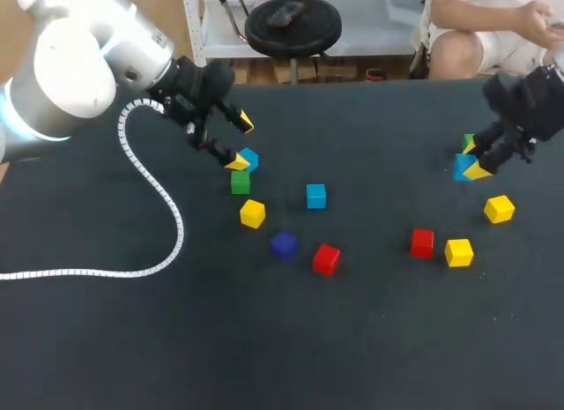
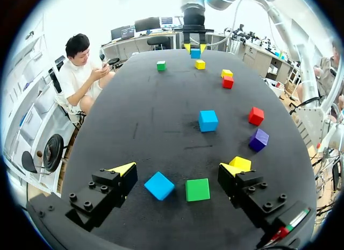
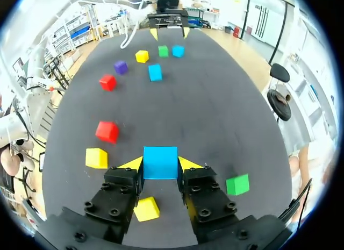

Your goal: Place the blue cubes, place green cubes on the blue cubes, place the yellow cubes on the green cubes, then place the red cubes on the yellow cubes, and place purple cube on the red cubes.

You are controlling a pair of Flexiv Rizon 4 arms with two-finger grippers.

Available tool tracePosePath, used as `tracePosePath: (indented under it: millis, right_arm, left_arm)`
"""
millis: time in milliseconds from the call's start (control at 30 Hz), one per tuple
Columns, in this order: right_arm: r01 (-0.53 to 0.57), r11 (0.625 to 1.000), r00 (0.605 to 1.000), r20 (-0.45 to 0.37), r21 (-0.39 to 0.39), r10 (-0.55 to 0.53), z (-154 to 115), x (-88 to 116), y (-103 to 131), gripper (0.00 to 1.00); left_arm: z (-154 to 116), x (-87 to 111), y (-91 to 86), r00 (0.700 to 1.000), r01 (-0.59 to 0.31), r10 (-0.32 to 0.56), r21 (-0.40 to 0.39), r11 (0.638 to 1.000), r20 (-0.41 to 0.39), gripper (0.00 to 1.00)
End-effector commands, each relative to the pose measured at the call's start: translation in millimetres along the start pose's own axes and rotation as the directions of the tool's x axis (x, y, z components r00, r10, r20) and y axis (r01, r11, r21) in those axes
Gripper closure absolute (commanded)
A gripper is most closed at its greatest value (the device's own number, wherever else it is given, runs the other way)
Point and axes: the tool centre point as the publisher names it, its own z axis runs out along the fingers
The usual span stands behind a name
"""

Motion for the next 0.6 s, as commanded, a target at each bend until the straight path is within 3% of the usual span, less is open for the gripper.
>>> tracePosePath:
  millis: [33,400,600]
  right_arm:
    - [0.026,0.999,1.0,0.015,0.031,-0.026,-7.1,-11.6,16.4,1.0]
    - [0.086,0.996,0.995,0.048,0.005,-0.086,-2.8,-39.2,36.2,1.0]
    - [0.086,0.996,0.995,0.048,0.005,-0.086,-2.8,-39.2,36.2,1.0]
  left_arm:
    - [-0.1,0.5,0.8,1.0,-0.001,0.001,0.002,1.0,0.0,0.0]
    - [-0.1,0.5,0.8,1.0,-0.001,0.001,0.002,1.0,0.0,0.0]
    - [-0.1,0.5,0.8,1.0,-0.001,0.001,0.002,1.0,0.0,0.0]
